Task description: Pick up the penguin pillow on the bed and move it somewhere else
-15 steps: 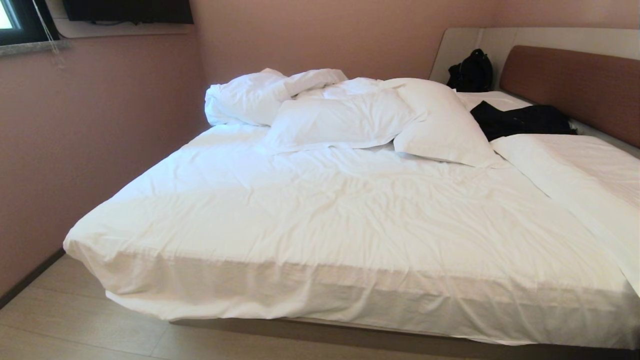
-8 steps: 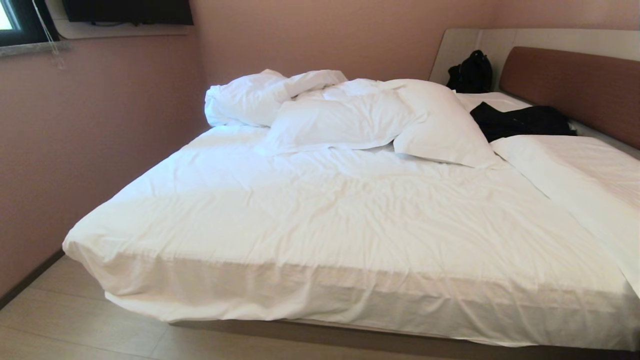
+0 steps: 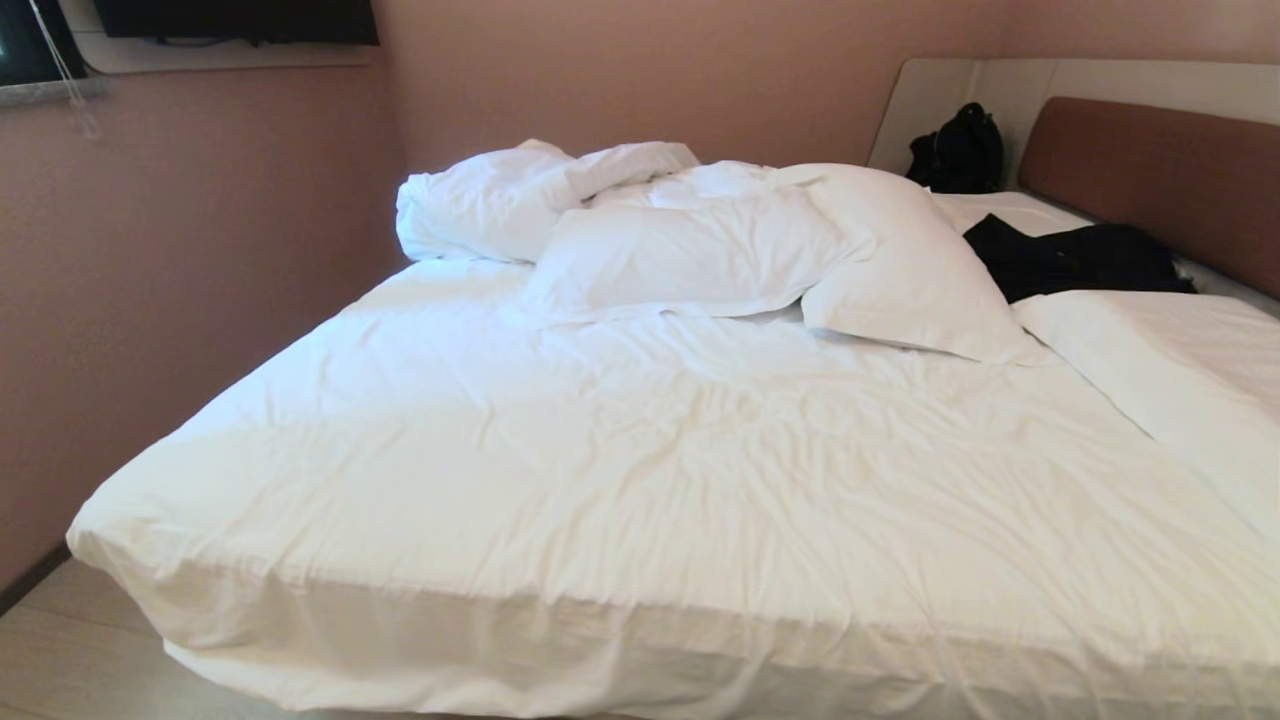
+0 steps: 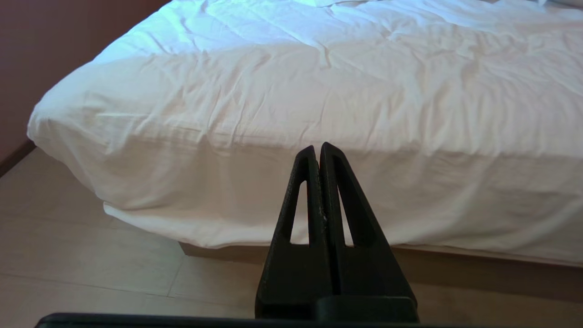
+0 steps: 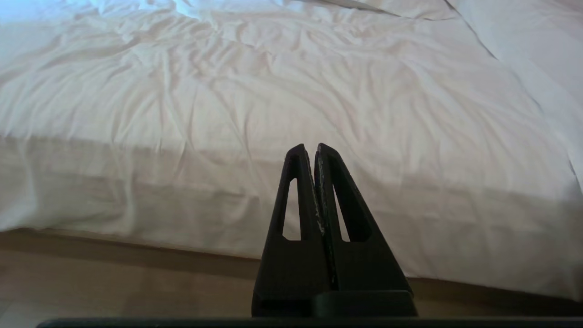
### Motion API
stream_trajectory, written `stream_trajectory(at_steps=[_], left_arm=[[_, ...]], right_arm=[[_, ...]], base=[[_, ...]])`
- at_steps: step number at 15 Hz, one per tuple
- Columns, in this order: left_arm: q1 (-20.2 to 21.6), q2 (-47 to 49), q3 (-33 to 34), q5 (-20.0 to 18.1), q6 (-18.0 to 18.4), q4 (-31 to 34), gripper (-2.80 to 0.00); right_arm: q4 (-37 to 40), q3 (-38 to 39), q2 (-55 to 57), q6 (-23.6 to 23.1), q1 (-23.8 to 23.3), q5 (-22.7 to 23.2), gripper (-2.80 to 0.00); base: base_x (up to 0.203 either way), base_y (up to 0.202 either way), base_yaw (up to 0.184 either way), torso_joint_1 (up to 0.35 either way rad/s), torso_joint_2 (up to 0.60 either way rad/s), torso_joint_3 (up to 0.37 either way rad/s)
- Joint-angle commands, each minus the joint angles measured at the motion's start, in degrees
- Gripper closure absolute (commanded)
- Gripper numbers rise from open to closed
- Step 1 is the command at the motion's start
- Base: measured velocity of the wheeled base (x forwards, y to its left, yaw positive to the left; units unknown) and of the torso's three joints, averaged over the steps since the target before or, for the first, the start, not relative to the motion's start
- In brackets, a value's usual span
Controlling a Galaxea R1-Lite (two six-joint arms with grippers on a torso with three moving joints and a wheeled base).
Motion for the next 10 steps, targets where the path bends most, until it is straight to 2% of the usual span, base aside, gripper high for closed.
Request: stream_trajectory(at_steps=[1,4,10], left_arm=[[0.05,-0.02,0.09,-0.01,-0.02,0.01,0.0],[0.05,-0.02,0.09,-0.01,-0.02,0.01,0.0],[0.05,-0.02,0.09,-0.01,-0.02,0.01,0.0]], right_arm=[[-0.01,0.0,0.04,-0.03,0.08,0.02,0.0],[-0.1,0.0,0.04,-0.03,0.04,0.02,0.0],[-0.01,0.0,0.04,-0.03,0.08,0.02,0.0]], base=[[0.191,0.0,-0.001,0.007,0.0,0.002],[0.174,0.0,0.0,0.008,0.0,0.002],[0.0,0.0,0.0,0.0,0.0,0.0]])
